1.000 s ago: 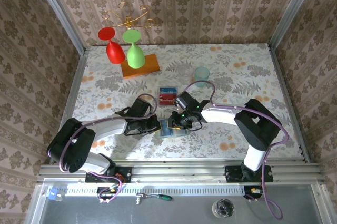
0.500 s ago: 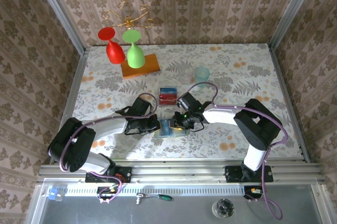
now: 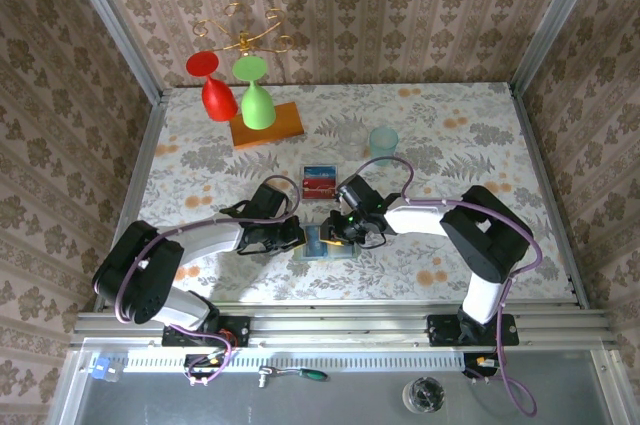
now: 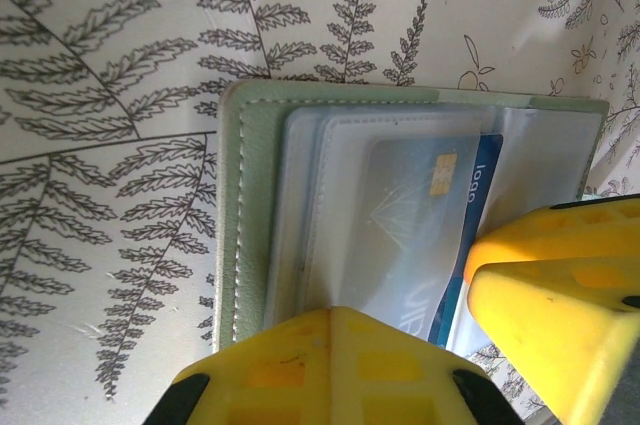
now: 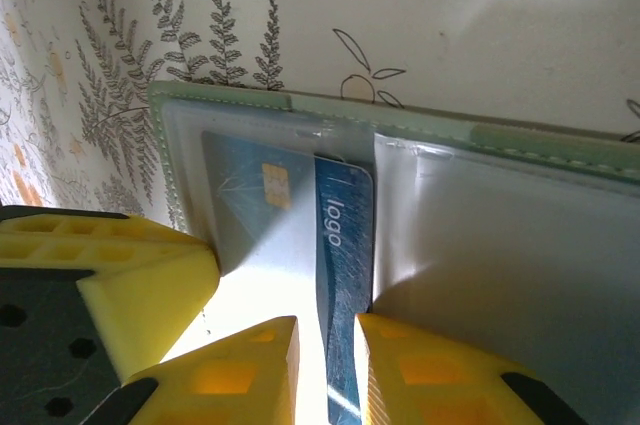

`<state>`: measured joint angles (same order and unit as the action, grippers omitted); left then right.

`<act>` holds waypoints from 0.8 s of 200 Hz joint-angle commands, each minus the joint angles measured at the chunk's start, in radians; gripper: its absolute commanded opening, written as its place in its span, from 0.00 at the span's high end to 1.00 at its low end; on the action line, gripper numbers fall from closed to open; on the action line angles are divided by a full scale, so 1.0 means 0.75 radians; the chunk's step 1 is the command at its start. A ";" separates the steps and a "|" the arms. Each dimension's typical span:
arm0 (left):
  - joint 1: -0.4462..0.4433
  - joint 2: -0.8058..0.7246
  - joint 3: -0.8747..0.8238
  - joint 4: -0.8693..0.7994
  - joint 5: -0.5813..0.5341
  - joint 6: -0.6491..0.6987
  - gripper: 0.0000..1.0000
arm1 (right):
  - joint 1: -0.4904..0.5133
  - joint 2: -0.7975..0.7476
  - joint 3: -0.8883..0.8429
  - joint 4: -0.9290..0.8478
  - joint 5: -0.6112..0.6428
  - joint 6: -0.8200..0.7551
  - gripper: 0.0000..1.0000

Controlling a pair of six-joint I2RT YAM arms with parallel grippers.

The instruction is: Take the credit cards out of the card holder

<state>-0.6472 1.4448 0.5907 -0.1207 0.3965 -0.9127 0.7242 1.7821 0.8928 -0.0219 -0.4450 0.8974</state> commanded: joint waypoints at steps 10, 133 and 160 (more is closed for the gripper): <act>0.004 0.035 0.006 -0.070 -0.026 0.022 1.00 | -0.006 0.019 -0.015 -0.018 0.003 0.012 0.75; 0.005 0.039 0.016 -0.069 -0.028 0.020 1.00 | -0.006 -0.079 -0.025 -0.011 0.021 -0.002 0.76; 0.004 0.038 0.019 -0.072 -0.028 0.020 1.00 | -0.006 -0.076 -0.023 -0.027 0.029 -0.010 0.76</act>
<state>-0.6472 1.4483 0.5945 -0.1230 0.3965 -0.9123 0.7242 1.7504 0.8917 -0.0254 -0.4438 0.8967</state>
